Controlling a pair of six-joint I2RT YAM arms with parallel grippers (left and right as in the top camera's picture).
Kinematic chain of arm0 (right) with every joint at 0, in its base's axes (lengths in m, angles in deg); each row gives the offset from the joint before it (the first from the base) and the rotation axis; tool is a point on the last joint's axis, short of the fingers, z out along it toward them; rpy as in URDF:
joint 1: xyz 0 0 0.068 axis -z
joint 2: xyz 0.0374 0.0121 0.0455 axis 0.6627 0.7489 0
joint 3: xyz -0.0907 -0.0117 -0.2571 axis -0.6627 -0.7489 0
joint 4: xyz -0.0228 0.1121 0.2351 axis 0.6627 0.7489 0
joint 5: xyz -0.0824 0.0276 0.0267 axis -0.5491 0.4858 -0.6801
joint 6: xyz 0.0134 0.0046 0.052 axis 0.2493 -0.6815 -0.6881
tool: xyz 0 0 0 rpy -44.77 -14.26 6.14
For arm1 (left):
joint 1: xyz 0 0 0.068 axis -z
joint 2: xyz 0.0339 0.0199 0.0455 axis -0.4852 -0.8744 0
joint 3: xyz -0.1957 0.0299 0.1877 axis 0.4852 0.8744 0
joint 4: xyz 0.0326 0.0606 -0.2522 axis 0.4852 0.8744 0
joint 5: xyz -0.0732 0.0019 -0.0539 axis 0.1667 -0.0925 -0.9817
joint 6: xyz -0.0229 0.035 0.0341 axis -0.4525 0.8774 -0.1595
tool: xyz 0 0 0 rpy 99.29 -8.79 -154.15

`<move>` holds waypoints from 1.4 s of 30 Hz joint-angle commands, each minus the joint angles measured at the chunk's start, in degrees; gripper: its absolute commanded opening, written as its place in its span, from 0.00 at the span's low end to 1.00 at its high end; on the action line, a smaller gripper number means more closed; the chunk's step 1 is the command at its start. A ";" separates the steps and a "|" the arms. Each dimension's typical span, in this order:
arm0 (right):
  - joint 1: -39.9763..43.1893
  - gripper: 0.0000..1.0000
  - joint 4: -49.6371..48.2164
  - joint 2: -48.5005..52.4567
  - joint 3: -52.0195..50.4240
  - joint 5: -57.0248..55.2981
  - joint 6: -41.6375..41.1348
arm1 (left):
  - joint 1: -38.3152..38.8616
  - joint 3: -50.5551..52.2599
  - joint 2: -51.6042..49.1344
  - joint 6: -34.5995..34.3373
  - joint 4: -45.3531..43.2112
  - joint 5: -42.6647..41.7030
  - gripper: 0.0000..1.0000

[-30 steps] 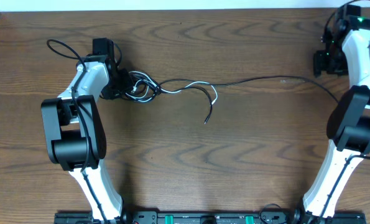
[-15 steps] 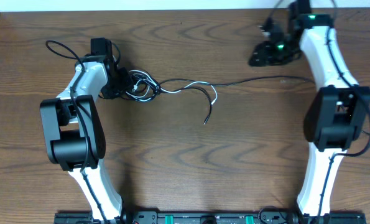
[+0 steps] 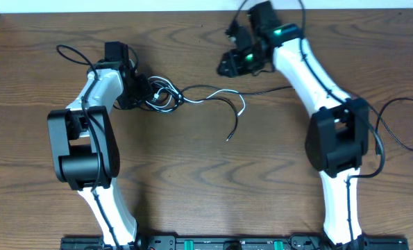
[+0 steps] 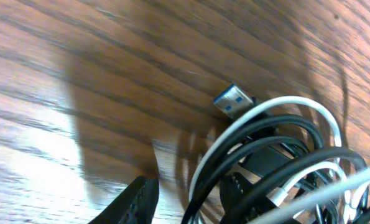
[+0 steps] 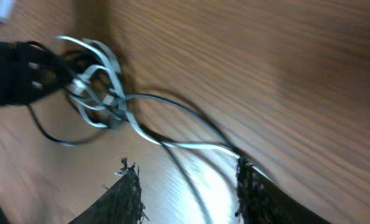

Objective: Untangle cables

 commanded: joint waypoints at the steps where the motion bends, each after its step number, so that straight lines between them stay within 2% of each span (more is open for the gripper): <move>1: -3.30 0.57 -2.58 2.78 0.85 -0.66 -8.94 | 0.61 0.26 -1.16 0.46 -0.20 -0.96 0.40; 3: -5.16 0.62 -4.13 3.76 0.85 -0.66 -11.89 | 0.59 0.26 -1.16 0.46 -0.20 -0.96 0.40; 7: -8.09 0.64 -6.49 4.74 0.85 -0.70 -14.05 | 0.59 0.26 -1.16 0.46 -0.20 -0.98 0.40; 13: -11.98 0.64 -9.53 7.98 0.85 -4.74 -28.65 | 0.61 0.26 -1.16 0.46 -0.20 -0.98 0.40; 19: -13.07 0.64 -12.63 11.32 0.85 -4.87 -36.13 | 0.59 0.26 -1.16 0.44 -0.20 -0.98 0.40; 25: -13.07 0.62 -17.94 12.98 0.85 -5.49 -37.24 | 0.59 0.26 -1.16 0.44 -0.20 -0.98 0.40; 29: -13.05 0.60 -20.68 13.53 0.85 -8.37 -41.31 | 0.59 0.26 -1.16 0.46 -0.20 -0.98 0.40; 35: -13.33 0.62 -20.90 13.81 0.81 -11.02 -46.75 | 0.61 0.26 -1.16 0.44 -0.20 -0.98 0.40; 42: -14.99 0.58 -21.22 16.96 -0.02 -11.65 -54.14 | 0.59 0.26 -1.16 0.44 -0.20 -0.98 0.40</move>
